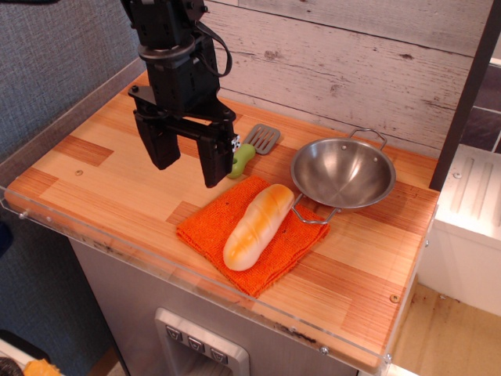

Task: Pick the hot dog from middle of the towel and place it on the corner

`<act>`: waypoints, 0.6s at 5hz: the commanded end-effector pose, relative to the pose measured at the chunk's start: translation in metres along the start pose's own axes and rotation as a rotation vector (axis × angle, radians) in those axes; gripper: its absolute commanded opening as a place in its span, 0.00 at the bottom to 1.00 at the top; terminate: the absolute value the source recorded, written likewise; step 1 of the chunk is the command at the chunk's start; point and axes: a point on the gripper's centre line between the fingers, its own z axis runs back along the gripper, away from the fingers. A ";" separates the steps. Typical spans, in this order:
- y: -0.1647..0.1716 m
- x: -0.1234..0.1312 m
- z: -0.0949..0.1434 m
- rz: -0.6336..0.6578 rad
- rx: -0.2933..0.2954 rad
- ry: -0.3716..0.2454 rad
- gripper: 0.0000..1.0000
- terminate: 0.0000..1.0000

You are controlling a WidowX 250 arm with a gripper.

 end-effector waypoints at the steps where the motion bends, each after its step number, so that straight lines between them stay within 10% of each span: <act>1: 0.000 0.000 0.000 0.000 0.000 0.000 1.00 0.00; 3: -0.039 -0.008 -0.012 -0.033 0.042 0.014 1.00 0.00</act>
